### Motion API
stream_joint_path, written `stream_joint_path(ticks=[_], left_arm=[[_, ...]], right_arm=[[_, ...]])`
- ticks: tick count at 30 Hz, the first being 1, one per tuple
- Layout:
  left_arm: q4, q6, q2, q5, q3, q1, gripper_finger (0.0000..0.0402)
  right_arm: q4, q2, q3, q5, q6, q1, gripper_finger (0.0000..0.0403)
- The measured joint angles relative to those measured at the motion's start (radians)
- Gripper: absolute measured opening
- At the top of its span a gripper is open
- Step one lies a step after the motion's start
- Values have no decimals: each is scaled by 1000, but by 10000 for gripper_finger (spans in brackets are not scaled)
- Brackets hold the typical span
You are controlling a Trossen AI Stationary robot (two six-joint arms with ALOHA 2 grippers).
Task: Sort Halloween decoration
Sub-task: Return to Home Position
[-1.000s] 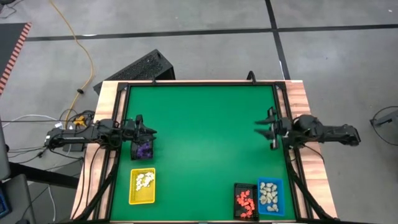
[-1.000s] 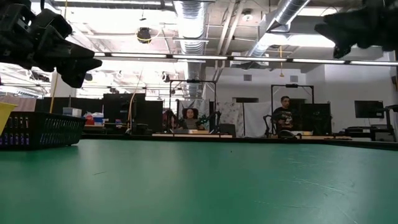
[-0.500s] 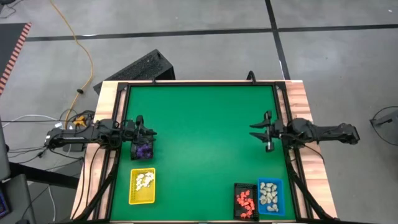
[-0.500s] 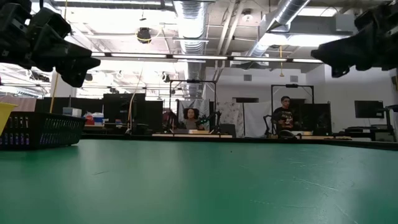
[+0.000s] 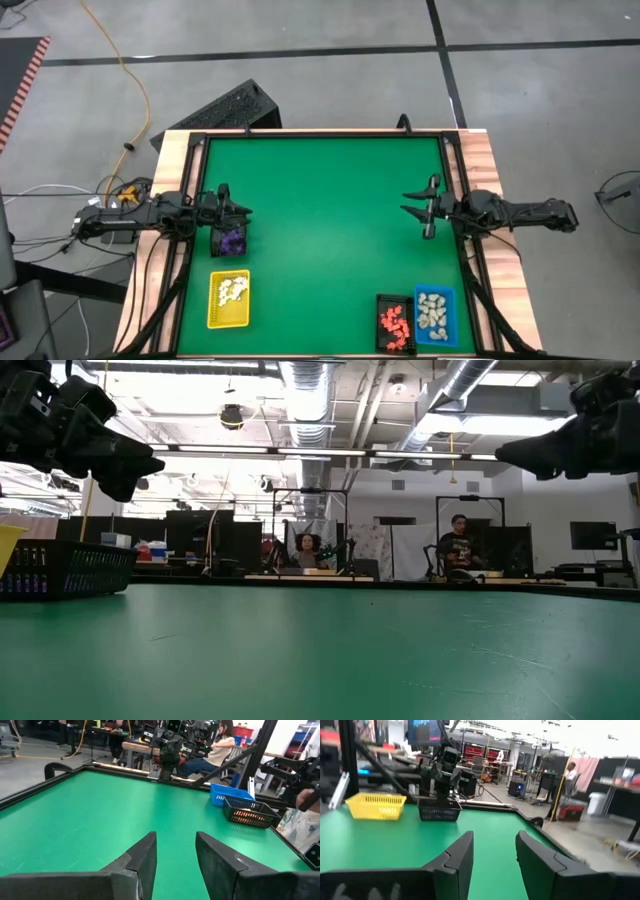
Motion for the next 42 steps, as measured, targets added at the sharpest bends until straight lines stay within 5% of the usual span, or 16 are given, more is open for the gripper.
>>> stream_joint_path(ticks=[42], left_arm=[[0, -1, 0, 1, 0, 0, 125]], right_arm=[[-4, 2, -2, -8, -44, 0, 164]])
